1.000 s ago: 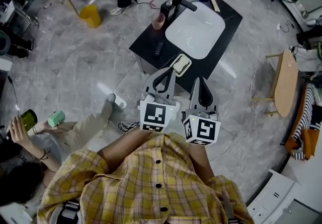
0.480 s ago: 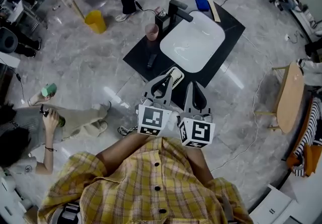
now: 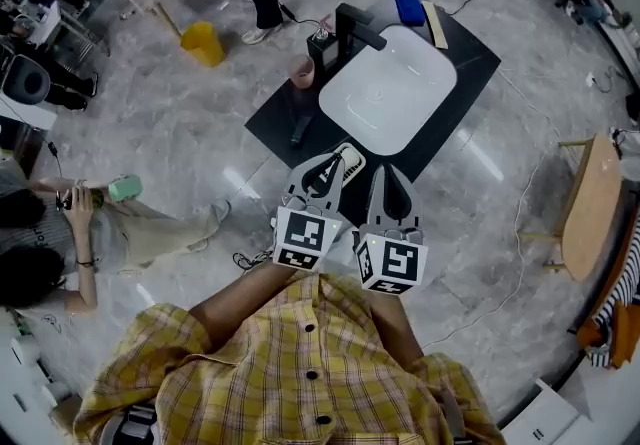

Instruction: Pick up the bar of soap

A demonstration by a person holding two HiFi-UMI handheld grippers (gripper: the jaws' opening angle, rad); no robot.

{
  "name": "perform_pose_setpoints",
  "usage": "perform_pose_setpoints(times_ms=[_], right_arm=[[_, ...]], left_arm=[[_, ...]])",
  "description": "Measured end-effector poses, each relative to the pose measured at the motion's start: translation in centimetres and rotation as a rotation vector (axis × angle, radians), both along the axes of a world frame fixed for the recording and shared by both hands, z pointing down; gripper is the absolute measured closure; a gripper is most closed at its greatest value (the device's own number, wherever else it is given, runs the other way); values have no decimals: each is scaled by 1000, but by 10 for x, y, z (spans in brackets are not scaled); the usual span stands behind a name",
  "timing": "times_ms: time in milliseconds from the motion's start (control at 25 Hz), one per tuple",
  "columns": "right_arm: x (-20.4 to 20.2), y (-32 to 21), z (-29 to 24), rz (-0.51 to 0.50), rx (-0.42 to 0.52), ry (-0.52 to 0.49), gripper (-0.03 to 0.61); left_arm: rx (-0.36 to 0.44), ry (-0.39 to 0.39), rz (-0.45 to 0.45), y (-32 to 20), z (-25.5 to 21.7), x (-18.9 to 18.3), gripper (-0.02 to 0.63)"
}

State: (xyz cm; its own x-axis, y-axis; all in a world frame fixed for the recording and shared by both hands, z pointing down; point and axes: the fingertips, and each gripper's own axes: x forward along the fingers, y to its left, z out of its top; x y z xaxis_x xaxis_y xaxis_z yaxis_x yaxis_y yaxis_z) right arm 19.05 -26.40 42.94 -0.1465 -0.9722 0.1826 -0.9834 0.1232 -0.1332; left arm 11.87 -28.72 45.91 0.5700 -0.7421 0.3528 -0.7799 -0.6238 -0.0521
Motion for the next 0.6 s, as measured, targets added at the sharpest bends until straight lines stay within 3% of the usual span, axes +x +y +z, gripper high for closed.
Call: perform_pose_setpoints(times_ms=[360, 600], right_arm=[[1, -23, 2, 47, -25, 21, 558], [5, -31, 13, 60, -45, 24, 558]], left_arm=[[-153, -38, 61, -21, 42, 6, 601], [-271, -138, 122, -27, 87, 16, 593]])
